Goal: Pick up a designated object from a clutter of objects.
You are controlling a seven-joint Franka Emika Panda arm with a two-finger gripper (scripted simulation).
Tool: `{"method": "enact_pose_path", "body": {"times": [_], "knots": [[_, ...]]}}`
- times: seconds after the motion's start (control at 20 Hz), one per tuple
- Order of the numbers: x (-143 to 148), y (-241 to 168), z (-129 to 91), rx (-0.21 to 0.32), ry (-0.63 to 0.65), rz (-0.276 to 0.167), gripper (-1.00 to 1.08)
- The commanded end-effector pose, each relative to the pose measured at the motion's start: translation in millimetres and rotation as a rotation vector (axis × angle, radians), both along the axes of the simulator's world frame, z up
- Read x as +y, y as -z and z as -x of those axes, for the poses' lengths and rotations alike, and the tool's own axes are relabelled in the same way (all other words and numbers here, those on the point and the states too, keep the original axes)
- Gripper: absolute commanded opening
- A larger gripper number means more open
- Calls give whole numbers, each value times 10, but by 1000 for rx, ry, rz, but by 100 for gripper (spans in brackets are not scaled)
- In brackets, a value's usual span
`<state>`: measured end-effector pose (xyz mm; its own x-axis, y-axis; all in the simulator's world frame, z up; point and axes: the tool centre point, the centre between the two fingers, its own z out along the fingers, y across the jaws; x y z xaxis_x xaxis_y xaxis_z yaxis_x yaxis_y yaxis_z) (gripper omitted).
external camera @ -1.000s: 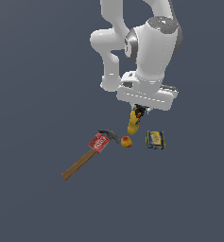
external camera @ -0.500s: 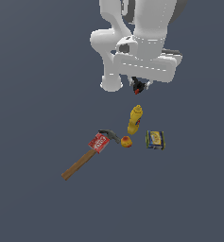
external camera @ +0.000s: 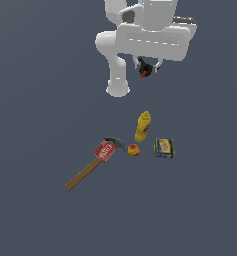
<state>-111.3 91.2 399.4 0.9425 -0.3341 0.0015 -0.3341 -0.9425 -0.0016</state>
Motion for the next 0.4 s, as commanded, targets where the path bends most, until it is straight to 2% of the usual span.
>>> {"method": "enact_pose_path", "body": {"times": [0.0, 0.35], "knots": [[-18, -105, 37, 2, 0, 1, -100], [-38, -223, 73, 2, 0, 1, -100]]}}
